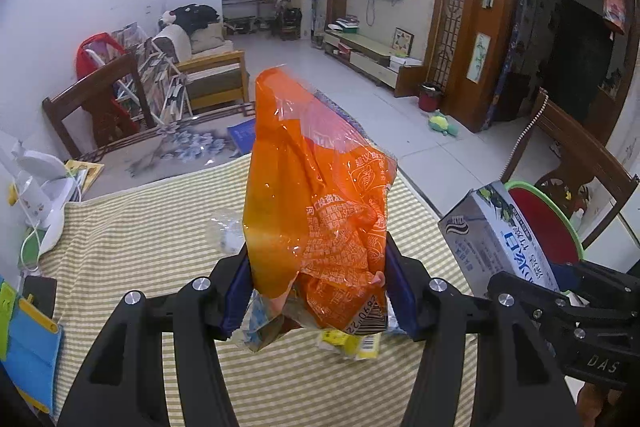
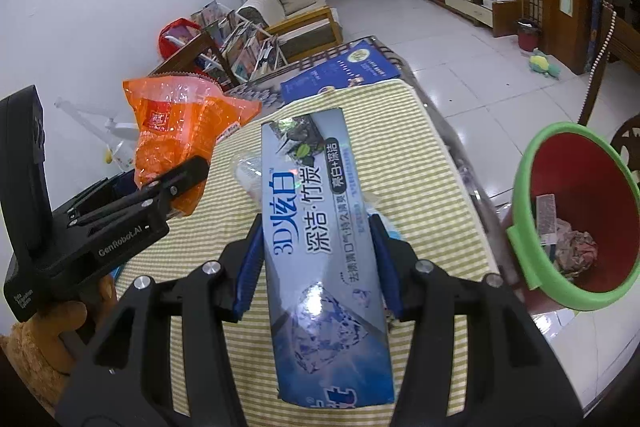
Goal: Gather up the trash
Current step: 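Carry the orange bag over the bucket while the right tool carries the toothpaste box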
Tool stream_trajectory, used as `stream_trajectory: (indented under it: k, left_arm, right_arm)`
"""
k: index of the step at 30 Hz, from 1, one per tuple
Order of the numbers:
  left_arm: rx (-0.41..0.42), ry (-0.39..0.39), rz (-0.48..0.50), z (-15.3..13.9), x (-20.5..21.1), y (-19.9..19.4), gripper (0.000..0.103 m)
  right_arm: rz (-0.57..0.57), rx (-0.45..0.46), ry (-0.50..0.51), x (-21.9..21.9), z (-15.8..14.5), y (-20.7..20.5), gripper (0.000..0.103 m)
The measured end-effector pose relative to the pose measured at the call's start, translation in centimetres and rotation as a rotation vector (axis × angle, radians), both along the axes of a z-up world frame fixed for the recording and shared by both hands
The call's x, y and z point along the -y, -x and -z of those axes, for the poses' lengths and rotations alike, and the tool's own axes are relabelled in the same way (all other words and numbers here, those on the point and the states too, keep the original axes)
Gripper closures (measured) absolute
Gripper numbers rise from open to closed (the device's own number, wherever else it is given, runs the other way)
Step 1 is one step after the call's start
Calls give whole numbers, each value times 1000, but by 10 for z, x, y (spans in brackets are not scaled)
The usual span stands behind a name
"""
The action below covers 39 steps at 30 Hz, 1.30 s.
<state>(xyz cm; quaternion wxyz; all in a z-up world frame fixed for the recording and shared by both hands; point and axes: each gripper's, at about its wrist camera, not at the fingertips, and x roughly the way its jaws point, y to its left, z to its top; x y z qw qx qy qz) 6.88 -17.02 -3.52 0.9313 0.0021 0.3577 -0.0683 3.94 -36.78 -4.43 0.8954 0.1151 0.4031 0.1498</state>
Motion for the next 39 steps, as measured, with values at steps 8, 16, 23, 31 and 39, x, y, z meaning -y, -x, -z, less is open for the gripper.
stream_trajectory:
  k: [8,16,23,31,39]
  left_arm:
    - [-10,-10,36,2,40,-4,48]
    - [-14,-22,69,1,79,-7,48]
    - [-19,-27,83,-1,115,-10,48]
    - [-27,-34,122,-1,163,-11,48]
    - [-59,-40,155,7,203,-16,48]
  right_arm:
    - [34,1,-9,39,0,0,54]
    - [56,10,-23,78,-2,0,54]
    - [72,15,-28,112,-3,2,54]
    - [119,13,-36,160,-3,8,54]
    - [169,2,-60,207,2,8,54]
